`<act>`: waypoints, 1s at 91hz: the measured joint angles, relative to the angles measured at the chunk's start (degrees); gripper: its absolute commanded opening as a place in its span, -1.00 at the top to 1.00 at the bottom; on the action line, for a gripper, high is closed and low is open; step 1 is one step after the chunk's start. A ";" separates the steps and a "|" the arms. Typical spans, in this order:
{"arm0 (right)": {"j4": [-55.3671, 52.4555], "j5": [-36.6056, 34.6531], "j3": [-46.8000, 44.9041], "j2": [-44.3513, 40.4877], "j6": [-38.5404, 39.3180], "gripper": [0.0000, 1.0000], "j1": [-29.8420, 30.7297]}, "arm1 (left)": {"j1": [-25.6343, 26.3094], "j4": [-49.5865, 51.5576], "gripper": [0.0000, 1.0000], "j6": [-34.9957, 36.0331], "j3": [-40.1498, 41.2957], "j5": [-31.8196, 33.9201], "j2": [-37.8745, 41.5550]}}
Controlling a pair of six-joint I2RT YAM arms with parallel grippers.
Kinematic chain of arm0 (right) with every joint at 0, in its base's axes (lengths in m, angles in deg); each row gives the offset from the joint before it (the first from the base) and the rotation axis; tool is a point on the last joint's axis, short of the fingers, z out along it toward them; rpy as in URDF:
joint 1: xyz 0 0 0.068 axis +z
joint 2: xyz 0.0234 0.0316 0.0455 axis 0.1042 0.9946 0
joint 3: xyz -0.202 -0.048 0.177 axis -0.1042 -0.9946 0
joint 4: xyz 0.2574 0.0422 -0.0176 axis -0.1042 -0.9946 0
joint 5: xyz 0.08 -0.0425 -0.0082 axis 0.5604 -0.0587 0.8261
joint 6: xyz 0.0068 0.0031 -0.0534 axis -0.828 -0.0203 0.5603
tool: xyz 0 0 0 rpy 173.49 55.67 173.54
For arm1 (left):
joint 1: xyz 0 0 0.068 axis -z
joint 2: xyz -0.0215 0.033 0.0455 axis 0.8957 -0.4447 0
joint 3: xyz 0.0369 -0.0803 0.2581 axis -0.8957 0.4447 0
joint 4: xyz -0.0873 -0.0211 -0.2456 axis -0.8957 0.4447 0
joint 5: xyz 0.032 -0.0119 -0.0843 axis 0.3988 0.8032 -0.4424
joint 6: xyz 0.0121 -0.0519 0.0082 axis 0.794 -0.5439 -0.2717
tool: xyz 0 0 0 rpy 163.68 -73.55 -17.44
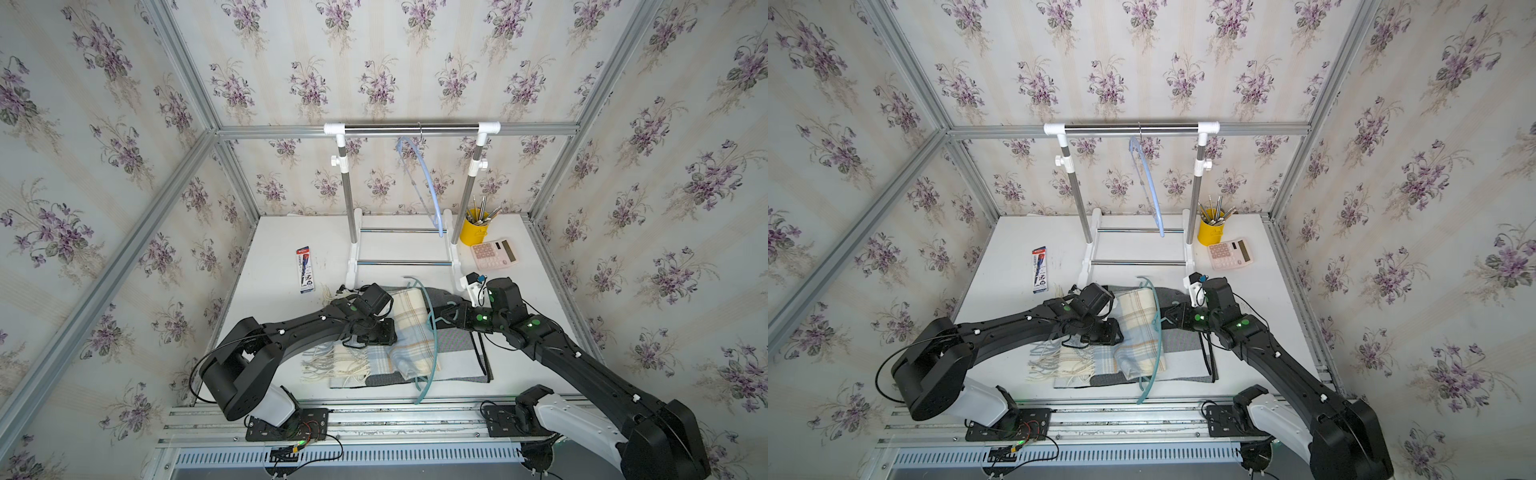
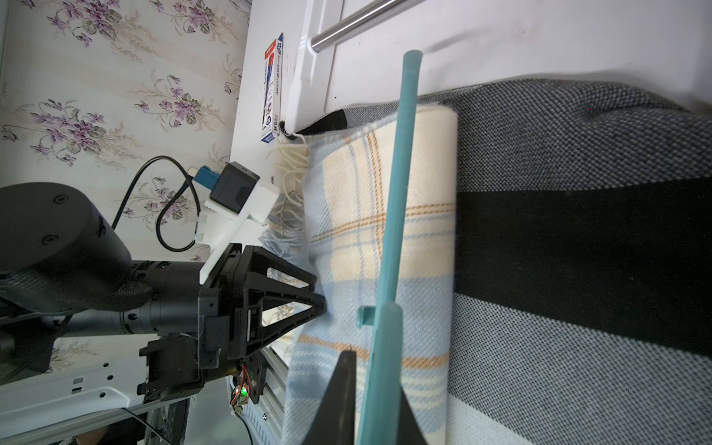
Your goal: Hang the scarf on the hanger
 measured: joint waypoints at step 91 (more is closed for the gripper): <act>2.64 5.55 6.86 12.85 -2.78 1.00 0.00 | -17.14 17.51 1.00 9.03 -2.49 2.34 17.40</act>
